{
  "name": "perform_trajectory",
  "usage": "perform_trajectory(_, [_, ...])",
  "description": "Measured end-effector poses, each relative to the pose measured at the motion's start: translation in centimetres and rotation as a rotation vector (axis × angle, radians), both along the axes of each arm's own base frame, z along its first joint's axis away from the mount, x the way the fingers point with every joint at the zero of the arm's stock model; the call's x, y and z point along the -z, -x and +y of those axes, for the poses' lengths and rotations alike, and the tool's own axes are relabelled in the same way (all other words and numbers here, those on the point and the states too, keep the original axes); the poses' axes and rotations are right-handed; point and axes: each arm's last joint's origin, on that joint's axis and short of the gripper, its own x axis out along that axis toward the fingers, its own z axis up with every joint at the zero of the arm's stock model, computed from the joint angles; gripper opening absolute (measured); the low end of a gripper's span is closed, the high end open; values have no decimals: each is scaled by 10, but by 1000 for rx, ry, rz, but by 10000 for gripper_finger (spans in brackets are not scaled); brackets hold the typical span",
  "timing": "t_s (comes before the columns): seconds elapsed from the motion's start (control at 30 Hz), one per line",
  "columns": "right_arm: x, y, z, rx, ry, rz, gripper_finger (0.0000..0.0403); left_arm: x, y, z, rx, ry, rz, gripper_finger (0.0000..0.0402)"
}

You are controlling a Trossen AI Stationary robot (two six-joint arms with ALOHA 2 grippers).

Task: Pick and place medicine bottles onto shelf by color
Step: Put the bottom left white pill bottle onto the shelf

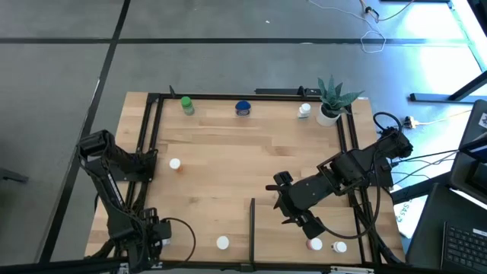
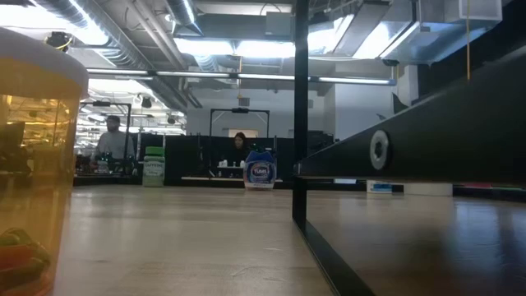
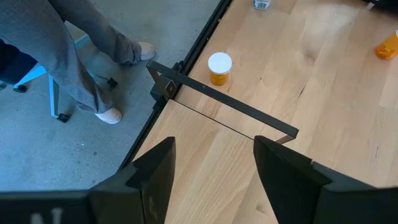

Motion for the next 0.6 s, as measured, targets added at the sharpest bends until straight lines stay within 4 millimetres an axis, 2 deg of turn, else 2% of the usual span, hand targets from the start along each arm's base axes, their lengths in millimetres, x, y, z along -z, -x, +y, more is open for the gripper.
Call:
perform_trajectory(0.3, [0, 0, 0, 0, 0, 0, 218, 3, -1, -1, 0, -10, 5, 275])
perform_trajectory(0.6, [0, 0, 0, 0, 0, 0, 218, 3, -1, -2, -5, -4, 0, 224])
